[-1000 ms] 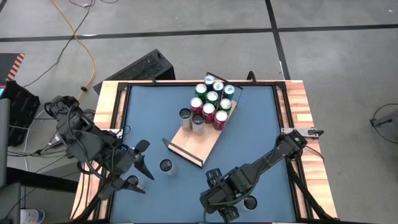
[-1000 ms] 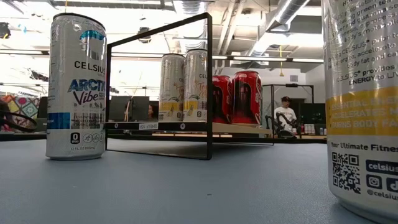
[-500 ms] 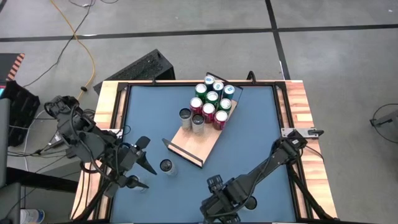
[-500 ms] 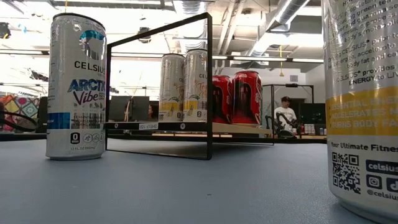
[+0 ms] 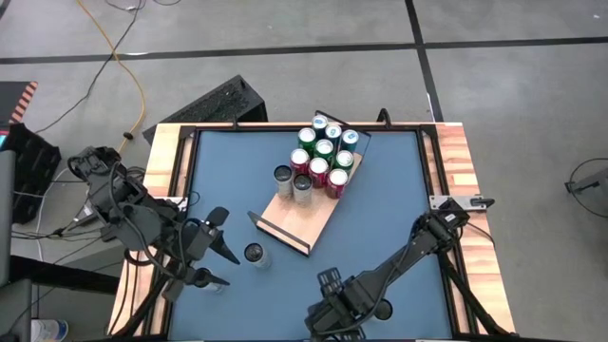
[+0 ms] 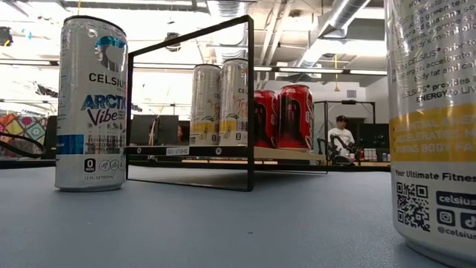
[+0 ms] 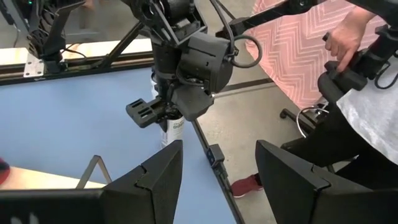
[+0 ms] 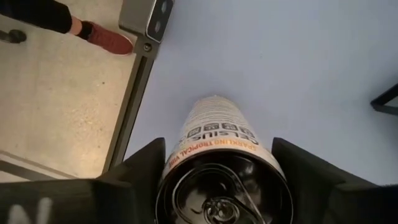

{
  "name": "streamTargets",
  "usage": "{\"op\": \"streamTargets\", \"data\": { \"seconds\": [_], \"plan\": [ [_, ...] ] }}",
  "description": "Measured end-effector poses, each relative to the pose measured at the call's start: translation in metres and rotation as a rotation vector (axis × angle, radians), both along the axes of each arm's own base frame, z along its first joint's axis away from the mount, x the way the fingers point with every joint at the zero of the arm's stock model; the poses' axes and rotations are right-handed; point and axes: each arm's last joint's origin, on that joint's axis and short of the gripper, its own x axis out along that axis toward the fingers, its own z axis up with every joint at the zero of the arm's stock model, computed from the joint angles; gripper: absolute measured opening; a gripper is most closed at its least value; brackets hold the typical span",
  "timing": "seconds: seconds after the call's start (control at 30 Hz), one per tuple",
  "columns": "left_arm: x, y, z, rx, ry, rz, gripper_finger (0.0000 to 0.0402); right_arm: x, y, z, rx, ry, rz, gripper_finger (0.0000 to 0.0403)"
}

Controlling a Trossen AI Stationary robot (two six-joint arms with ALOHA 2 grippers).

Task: Place canned beverage on shelf
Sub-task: Put the right white yellow soda can on the shelf aligned with the other white yellow soda cans

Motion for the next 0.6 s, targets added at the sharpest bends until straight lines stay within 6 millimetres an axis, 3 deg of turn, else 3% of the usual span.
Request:
{"op": "streamTargets", "data": {
  "seconds": [0.13,0.47,0.6],
  "plan": [
    [0.000,0.000,0.000,-0.001,0.000,0.000,0.0187,-0.003,0.002,0.000,-0.005,0.010,-0.004,0.0225],
    [0.000,0.000,0.000,0.002,-0.003,0.012,0.0187,-0.009,-0.010,0.003,-0.073,0.087,0.050,0.0225],
    [0.001,0.001,0.000,0.010,-0.009,0.038,0.0187,-0.007,-0.025,0.010,-0.114,0.097,0.105,0.0225]
  ]
}}
